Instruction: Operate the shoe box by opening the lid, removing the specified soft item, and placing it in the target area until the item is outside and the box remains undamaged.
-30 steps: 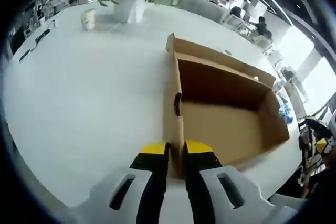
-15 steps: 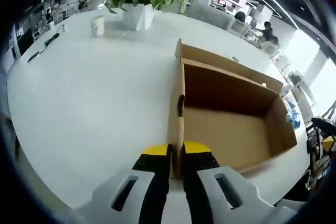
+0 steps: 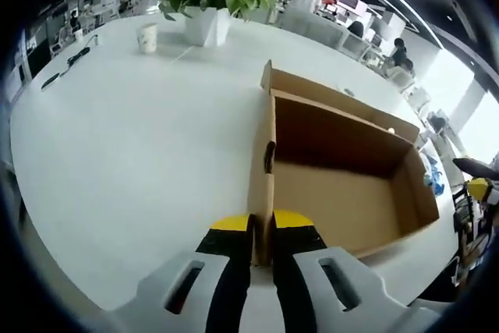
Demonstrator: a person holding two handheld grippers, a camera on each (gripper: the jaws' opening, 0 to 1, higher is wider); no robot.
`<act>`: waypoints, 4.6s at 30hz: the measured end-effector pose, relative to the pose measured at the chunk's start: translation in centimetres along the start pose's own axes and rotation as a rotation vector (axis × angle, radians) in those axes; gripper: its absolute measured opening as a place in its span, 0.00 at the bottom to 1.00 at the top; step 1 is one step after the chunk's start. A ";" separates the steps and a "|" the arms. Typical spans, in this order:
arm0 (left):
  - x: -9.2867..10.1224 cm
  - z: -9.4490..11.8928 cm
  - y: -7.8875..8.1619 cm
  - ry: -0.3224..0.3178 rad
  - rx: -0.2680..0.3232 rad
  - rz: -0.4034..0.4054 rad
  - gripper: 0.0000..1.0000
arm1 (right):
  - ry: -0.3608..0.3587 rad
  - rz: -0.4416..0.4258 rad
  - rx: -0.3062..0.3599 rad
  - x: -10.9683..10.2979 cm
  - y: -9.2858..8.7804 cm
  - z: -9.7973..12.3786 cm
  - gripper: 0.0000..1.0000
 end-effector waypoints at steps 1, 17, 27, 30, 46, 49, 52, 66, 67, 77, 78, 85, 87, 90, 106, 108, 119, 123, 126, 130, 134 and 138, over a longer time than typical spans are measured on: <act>0.0 0.0 0.0 0.000 0.000 0.001 0.07 | -0.008 -0.007 -0.005 0.4 0.3 -0.5 0.52; 0.0 -0.3 0.1 0.011 0.008 0.007 0.07 | -0.095 -0.088 -0.108 5.9 5.8 -7.0 0.50; -0.3 -1.0 0.3 0.021 0.004 0.022 0.07 | -0.138 -0.167 -0.164 9.9 5.8 -11.0 0.46; -0.3 -1.0 0.4 0.022 0.004 0.014 0.07 | -0.140 -0.176 -0.192 10.5 5.6 -12.3 0.46; -0.7 -1.2 0.1 0.015 -0.003 0.014 0.07 | -0.220 -0.257 -0.320 13.9 4.7 -17.2 0.36; -0.6 -1.2 0.1 0.015 -0.004 0.018 0.07 | -0.213 -0.254 -0.339 14.0 4.4 -17.8 0.33; -0.6 -1.2 0.0 0.018 -0.002 0.010 0.07 | -0.214 -0.275 -0.359 14.1 4.0 -18.3 0.28; -0.5 -1.1 -0.1 0.024 0.001 -0.002 0.07 | -0.269 -0.224 -0.380 14.7 4.8 -19.0 0.03; -0.5 -1.1 0.0 0.024 0.001 -0.007 0.07 | -0.269 -0.234 -0.377 14.7 4.9 -18.8 0.03; -0.4 -1.0 0.0 0.029 -0.001 -0.022 0.07 | -0.289 -0.232 -0.345 14.6 5.6 -17.8 0.02; -0.4 -1.0 0.0 0.029 -0.001 -0.023 0.07 | -0.291 -0.228 -0.340 14.7 5.8 -17.7 0.02; -0.4 -1.0 0.0 0.030 0.006 -0.017 0.06 | -0.305 -0.239 -0.280 14.5 7.6 -16.3 0.01; -0.5 -1.1 0.0 0.036 0.007 -0.020 0.06 | -0.305 -0.234 -0.266 14.2 8.0 -15.9 0.01; -0.6 -1.1 0.1 0.039 0.005 -0.019 0.06 | -0.306 -0.226 -0.246 13.9 8.7 -15.3 0.01; -0.5 -1.1 0.0 0.059 0.010 -0.019 0.05 | -0.301 -0.170 -0.139 12.2 11.2 -11.9 0.01; -0.4 -1.1 0.1 0.064 0.009 -0.022 0.05 | -0.299 -0.159 -0.125 11.9 11.4 -11.4 0.01; 0.0 -1.3 0.2 0.084 0.004 -0.018 0.05 | -0.291 -0.118 -0.056 10.6 12.4 -8.8 0.00; 0.1 -1.3 0.2 0.092 0.003 -0.014 0.05 | -0.284 -0.096 -0.036 10.1 12.3 -7.8 0.00; 0.1 -1.4 0.3 0.094 0.002 -0.010 0.05 | -0.274 -0.094 -0.009 9.6 12.1 -6.8 0.00; 0.2 -1.4 0.2 0.096 0.002 -0.006 0.05 | -0.260 -0.085 0.008 9.4 11.8 -6.0 0.00; 0.2 -1.4 0.3 0.102 0.000 -0.021 0.05 | -0.250 -0.080 0.039 8.7 11.6 -5.3 0.01; 0.3 -1.4 0.3 0.106 0.000 -0.021 0.05 | -0.239 -0.058 0.071 8.0 11.5 -4.5 0.01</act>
Point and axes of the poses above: the point that each gripper's makers call its tool centre point, and the gripper's own axes: z roughly backward along the fingers, x roughly to its right, y roughly out of its top, the point moved 9 cm from there along z, roughly backward along the fingers, and after that the axes turned 2 degrees about -x, right-handed, at the moved point
